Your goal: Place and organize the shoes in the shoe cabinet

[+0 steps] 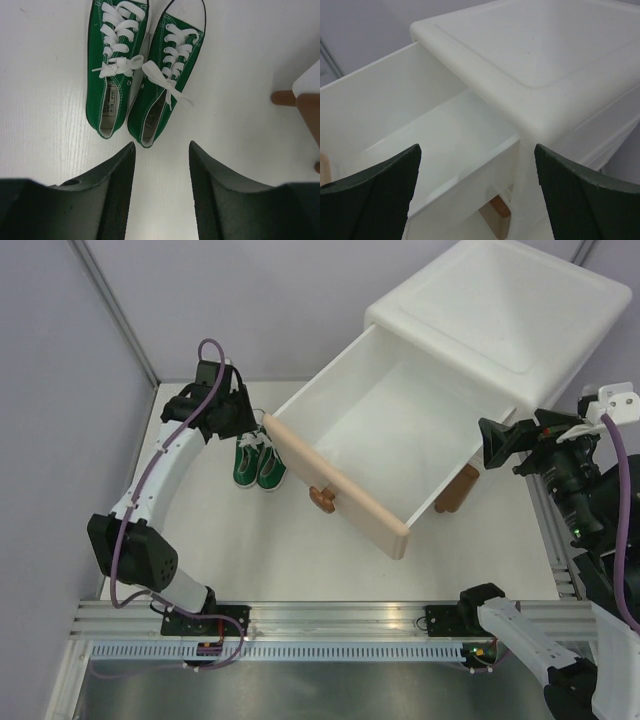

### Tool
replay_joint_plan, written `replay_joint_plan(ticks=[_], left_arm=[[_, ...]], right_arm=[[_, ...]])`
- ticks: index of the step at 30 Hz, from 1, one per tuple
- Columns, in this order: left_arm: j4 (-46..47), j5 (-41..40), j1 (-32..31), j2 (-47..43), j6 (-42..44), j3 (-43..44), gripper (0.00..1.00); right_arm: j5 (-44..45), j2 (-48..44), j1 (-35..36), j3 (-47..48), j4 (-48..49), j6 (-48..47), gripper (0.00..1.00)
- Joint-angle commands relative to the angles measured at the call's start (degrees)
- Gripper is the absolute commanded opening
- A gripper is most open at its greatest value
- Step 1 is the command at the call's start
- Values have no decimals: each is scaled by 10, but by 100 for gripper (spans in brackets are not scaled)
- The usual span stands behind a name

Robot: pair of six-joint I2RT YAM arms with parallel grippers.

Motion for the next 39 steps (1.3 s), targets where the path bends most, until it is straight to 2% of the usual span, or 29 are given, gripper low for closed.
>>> replay_joint_plan(ticks=[1, 5, 12, 21, 34, 37, 39], left_arm=[[48, 28, 2, 18, 8, -22, 50], [71, 57, -3, 55, 5, -40, 46], [100, 54, -30, 99, 5, -75, 45], [125, 47, -44, 176, 5, -74, 45], [132, 1, -66, 265, 1, -79, 44], [137, -1, -69, 275, 1, -83, 42], [140, -1, -70, 279, -1, -83, 32]], right_arm=[[9, -16, -1, 1, -1, 14, 97], [-1, -31, -1, 0, -9, 27, 97], [-25, -51, 0, 1, -15, 36, 97], [-13, -57, 3, -4, -15, 31, 97], [8, -59, 12, -14, -18, 20, 97], [11, -62, 13, -22, -17, 18, 97], [12, -64, 13, -26, -16, 18, 96]])
